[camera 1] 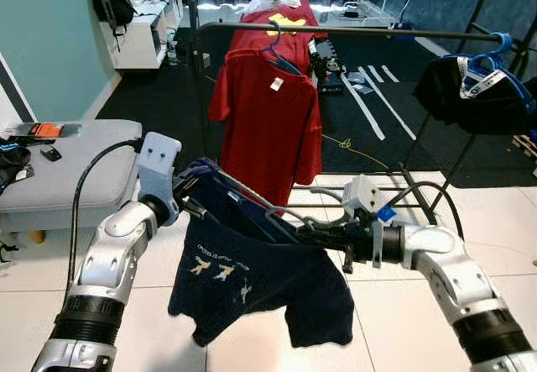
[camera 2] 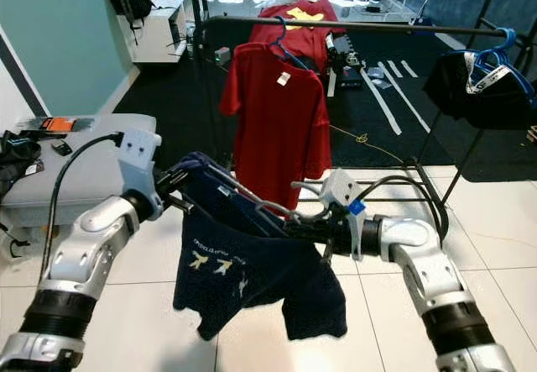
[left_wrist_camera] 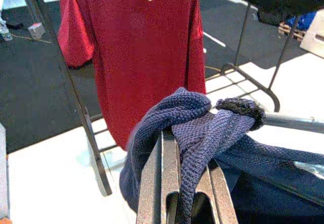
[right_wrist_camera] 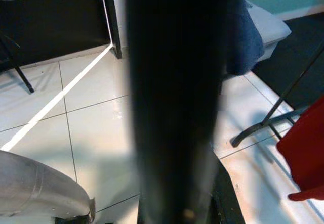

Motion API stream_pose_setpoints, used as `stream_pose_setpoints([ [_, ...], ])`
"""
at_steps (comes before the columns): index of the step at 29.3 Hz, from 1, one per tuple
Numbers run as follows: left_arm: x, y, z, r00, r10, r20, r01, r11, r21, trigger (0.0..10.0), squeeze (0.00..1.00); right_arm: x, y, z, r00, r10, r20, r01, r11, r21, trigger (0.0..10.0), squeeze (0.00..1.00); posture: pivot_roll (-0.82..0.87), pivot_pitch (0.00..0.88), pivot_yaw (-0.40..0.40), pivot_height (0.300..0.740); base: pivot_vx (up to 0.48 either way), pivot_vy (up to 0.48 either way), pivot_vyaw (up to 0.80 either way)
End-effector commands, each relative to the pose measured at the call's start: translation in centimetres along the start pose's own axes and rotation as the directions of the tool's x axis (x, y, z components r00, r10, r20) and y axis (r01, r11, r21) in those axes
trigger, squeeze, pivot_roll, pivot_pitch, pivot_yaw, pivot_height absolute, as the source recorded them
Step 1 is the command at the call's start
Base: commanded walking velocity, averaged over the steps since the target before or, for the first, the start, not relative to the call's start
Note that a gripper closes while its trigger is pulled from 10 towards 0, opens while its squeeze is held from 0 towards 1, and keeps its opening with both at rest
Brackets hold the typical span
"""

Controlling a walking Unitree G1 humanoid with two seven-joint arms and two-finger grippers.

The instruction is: Hang hanger

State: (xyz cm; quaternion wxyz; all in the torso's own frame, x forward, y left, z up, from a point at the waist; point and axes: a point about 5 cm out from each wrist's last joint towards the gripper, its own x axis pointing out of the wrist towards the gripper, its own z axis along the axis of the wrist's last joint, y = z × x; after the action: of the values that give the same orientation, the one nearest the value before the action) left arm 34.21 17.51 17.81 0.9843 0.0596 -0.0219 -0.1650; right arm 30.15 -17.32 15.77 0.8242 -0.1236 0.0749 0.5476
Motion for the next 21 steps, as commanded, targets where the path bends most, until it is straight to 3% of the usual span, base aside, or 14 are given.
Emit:
stream_pose_setpoints([
  [1, -0.3, 1.7, 0.7, 0.993, 0.113, 0.028, -0.113, 0.993, 0.019, 0.0, 0.0, -1.4, -0.3, -0.7, 0.999, -0.029, -0.037, 0.03, 0.999, 0.022, 10.0, 0.0, -0.02, 0.071, -0.011, 0.74, 0.0, 0.0, 0.0],
  [3, 0.0, 0.4, 0.8, 0.999, 0.042, 0.033, -0.042, 0.999, 0.021, 0.0, 0.0, -1.5, -0.8, -0.6, 0.996, -0.085, -0.022, 0.085, 0.996, 0.005, 10.0, 0.0, -0.02, 0.067, -0.009, 0.74, 0.0, 0.0, 0.0],
  [6, 0.1, -0.2, 0.8, 0.999, 0.002, 0.034, -0.003, 1.0, 0.03, 0.0, 0.0, -1.5, -1.2, -0.5, 0.993, -0.115, -0.012, 0.115, 0.993, -0.009, 10.0, 0.0, -0.02, 0.067, -0.009, 0.74, 0.0, 0.0, 0.0],
  [7, 0.0, -0.7, 0.8, 0.999, -0.04, 0.027, 0.039, 0.998, 0.048, 0.4, 0.0, -1.5, -1.4, -0.3, 0.991, -0.136, 0.001, 0.136, 0.991, -0.013, 10.0, 0.0, -0.02, 0.066, -0.01, 0.74, 0.0, 0.0, 0.0],
  [9, -0.2, -1.4, 0.4, 0.994, -0.107, -0.003, 0.106, 0.989, 0.099, 0.0, 0.0, -1.5, -1.9, 0.2, 0.985, -0.172, 0.027, 0.173, 0.985, -0.025, 10.0, 0.0, -0.02, 0.062, -0.011, 0.74, 0.0, 0.0, 0.0],
  [12, -0.2, -1.5, 0.3, 0.994, -0.109, -0.015, 0.11, 0.985, 0.132, 0.0, 0.0, -1.5, -1.9, 0.5, 0.986, -0.161, 0.041, 0.162, 0.987, -0.008, 10.0, 0.0, -0.02, 0.061, -0.013, 0.74, 0.0, 0.0, 0.0],
  [15, 0.3, -2.2, 3.3, 0.982, -0.131, 0.133, 0.127, 0.991, 0.036, 0.0, 0.0, -1.6, -0.7, -1.2, 0.992, -0.054, -0.117, 0.049, 0.998, -0.043, 10.0, 0.0, -0.01, 0.051, -0.023, 0.74, 0.0, 0.0, 0.0],
  [21, 0.3, -4.7, 4.8, 0.944, -0.276, 0.184, 0.268, 0.961, 0.067, 0.0, 0.0, -0.7, -0.6, -1.7, 0.986, -0.075, -0.151, 0.062, 0.994, -0.085, 10.0, 0.0, -0.01, 0.04, -0.02, 0.74, 0.0, 0.0, 0.0],
])
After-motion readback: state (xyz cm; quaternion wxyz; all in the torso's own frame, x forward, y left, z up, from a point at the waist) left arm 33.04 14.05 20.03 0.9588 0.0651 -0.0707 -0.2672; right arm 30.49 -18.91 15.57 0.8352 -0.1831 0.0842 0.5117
